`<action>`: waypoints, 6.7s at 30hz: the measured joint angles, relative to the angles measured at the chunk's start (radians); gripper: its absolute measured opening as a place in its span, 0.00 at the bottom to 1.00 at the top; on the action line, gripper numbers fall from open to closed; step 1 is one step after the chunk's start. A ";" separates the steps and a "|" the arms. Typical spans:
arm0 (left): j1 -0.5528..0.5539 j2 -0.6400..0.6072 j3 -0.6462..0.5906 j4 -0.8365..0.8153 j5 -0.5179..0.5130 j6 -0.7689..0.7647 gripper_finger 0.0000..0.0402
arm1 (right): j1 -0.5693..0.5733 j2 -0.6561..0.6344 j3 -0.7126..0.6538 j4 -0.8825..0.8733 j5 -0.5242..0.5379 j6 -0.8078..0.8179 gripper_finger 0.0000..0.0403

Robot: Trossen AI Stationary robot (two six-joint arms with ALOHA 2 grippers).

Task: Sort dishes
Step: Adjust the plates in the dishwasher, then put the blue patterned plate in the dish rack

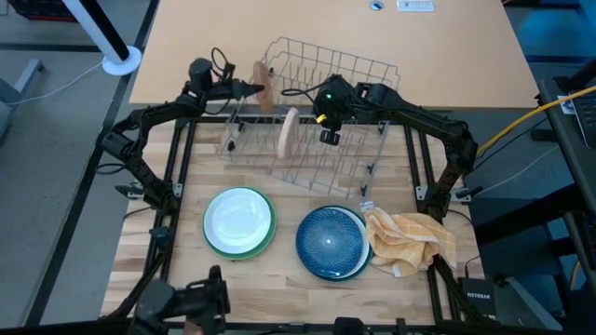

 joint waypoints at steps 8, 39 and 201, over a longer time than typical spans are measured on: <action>-0.006 -0.052 0.000 0.036 0.136 -0.027 0.01 | 0.000 0.000 0.000 -0.001 0.008 0.002 0.29; -0.112 -0.265 0.001 -0.881 0.058 0.581 0.04 | 0.001 0.000 0.001 -0.045 0.006 0.027 0.29; -1.367 0.141 -0.143 -0.247 -0.937 1.747 0.39 | 0.780 0.130 0.224 -0.074 0.086 0.718 0.29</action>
